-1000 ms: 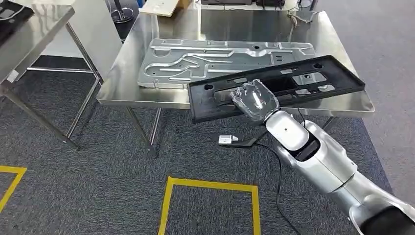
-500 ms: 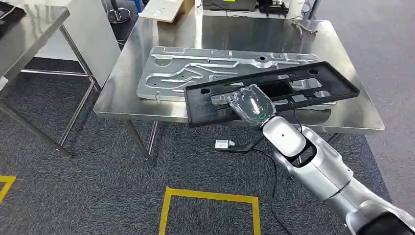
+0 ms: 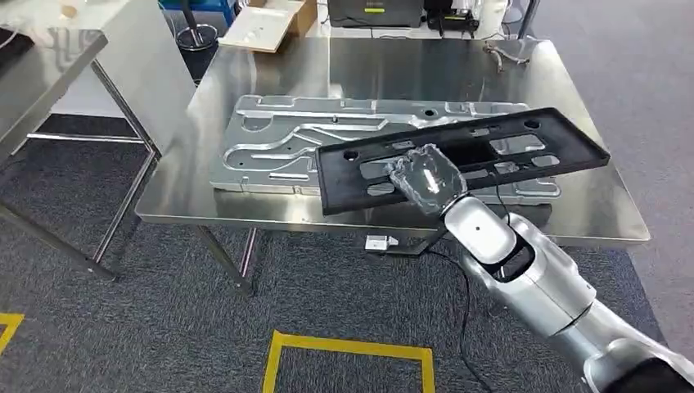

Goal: Take the parts from the cabinet and place them on the table.

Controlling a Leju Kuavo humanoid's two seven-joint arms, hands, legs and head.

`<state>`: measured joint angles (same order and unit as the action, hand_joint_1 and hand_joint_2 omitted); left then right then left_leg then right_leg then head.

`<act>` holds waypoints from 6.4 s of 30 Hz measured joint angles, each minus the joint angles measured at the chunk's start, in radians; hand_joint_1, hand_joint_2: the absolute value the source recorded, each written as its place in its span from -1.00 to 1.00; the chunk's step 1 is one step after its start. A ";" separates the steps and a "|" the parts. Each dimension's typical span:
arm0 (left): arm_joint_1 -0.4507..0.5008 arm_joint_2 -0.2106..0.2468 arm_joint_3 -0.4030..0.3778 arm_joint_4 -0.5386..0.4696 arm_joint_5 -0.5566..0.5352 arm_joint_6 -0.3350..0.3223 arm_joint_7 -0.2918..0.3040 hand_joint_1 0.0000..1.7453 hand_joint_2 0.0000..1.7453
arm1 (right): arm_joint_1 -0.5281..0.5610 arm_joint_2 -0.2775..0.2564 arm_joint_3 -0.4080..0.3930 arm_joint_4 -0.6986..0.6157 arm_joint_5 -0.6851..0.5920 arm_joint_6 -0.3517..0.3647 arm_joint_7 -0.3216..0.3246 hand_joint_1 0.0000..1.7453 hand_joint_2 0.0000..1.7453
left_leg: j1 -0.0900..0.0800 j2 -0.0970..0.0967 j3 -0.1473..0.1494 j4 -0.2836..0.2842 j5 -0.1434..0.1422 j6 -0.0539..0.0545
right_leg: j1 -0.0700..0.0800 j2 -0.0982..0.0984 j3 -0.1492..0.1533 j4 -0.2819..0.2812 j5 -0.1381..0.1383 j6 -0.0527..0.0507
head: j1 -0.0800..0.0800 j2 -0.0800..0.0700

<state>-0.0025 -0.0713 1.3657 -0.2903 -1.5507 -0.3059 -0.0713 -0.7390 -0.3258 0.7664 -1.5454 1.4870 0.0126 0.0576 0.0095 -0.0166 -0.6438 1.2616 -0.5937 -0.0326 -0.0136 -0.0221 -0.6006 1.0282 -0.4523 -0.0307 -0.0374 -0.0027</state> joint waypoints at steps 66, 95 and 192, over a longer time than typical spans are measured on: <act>-0.004 -0.018 0.063 0.002 0.048 -0.015 0.001 -1.00 1.00 | 0.024 0.002 -0.004 0.103 -0.059 0.030 -0.013 -1.00 -1.00 | -0.005 -0.002 -0.044 -0.116 0.116 0.015 | 0.004 -0.008 0.048 -0.008 -0.029 0.002 | 0.000 0.000; -0.013 -0.024 0.103 0.002 0.065 -0.015 -0.010 -1.00 1.00 | 0.013 0.008 -0.004 0.135 -0.059 0.021 -0.015 -1.00 -1.00 | -0.021 -0.028 -0.009 -0.246 0.216 0.056 | 0.010 -0.017 0.086 -0.032 -0.059 0.033 | 0.000 0.000; 0.052 -0.049 -0.223 -0.020 -0.009 0.018 0.072 -1.00 -1.00 | 0.630 0.019 -0.210 -0.249 -0.070 -0.237 -0.094 -1.00 -1.00 | -0.016 0.027 0.002 -0.245 0.227 0.042 | 0.011 0.013 0.154 -0.046 -0.104 0.032 | 0.000 0.000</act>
<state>0.0496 -0.1205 1.1425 -0.3101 -1.5594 -0.2876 0.0004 -0.1089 -0.3071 0.5562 -1.7948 1.4168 -0.2247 -0.0366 -0.0064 0.0109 -0.6421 1.0164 -0.3665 0.0091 -0.0022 -0.0090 -0.4471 0.9825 -0.5565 0.0014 -0.0378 -0.0027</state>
